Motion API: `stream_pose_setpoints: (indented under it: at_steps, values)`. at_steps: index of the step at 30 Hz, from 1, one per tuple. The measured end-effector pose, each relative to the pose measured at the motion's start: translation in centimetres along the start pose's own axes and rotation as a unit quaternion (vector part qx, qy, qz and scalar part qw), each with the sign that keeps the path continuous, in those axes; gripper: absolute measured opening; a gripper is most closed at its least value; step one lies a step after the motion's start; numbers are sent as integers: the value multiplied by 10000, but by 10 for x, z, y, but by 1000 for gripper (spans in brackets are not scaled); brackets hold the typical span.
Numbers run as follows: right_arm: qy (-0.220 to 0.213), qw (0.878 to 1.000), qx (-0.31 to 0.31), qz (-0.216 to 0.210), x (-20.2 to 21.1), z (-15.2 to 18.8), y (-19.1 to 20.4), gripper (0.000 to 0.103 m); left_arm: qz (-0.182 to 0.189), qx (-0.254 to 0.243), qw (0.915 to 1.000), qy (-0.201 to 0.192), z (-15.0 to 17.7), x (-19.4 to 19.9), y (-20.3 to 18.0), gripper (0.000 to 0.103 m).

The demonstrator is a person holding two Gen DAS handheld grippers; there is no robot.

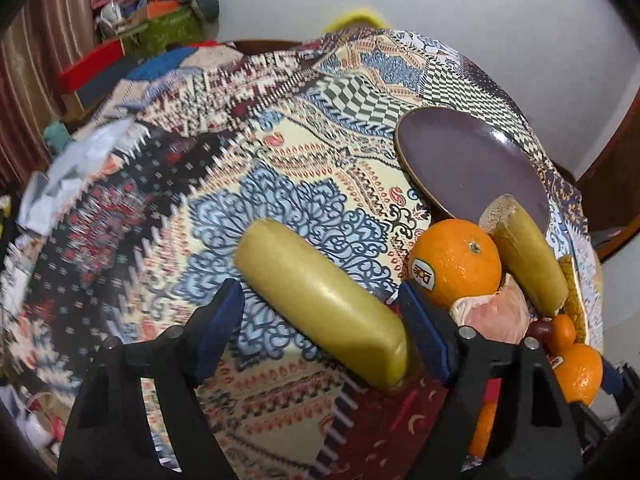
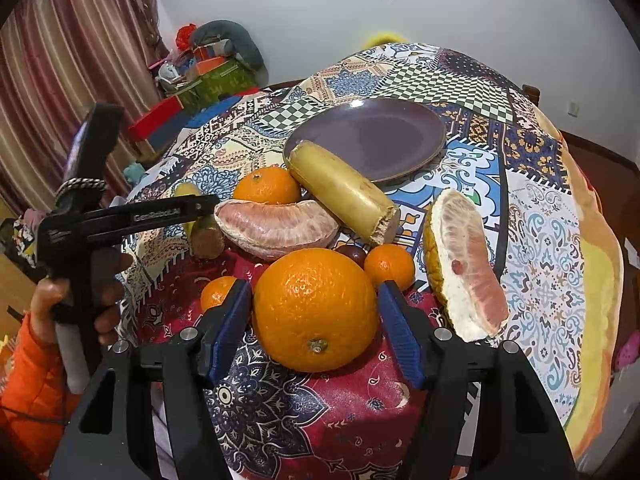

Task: Organize fruits
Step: 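Grasp the yellow cylindrical gourd with the left tool while the right tool grasps a large orange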

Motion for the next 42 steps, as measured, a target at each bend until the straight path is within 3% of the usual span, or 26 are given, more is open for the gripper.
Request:
stream_pose_setpoints:
  at_steps: [6, 13, 19, 26, 36, 42]
  values:
    - [201, 9993, -248, -189, -10, 6, -3, 66, 90, -164, 9998, 15, 2, -5, -6, 78]
    - [386, 9987, -276, -171, -18, 11, 0, 66, 604, -458, 9971, 62, 6, 7, -4, 56]
    - [283, 9993, -169, -193, -17, 4, 6, 67, 907, -856, 9920, 194, 14, 28, 2, 41]
    - [370, 9986, -332, -153, -30, 2, 3, 68, 1051, -861, 9902, 333, 17, 32, 10, 39]
    - [399, 9987, -286, -118, -31, 0, 6, 65, 897, -646, 9930, 406, 11, 8, 2, 40]
    - [344, 9992, -223, 35, -25, -3, 7, 64, 765, -761, 9937, 288, 10, 7, -2, 38]
Point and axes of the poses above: each gripper's, at about its wrist camera, not at the fingertips, and x roughly against the way its jaws point, y to its left, z to its underside, the point moved 1 cm from there along -x, roughly the way its jaws point, and after that the axes turned 11 degrees about -y, right-handed, at the moved point
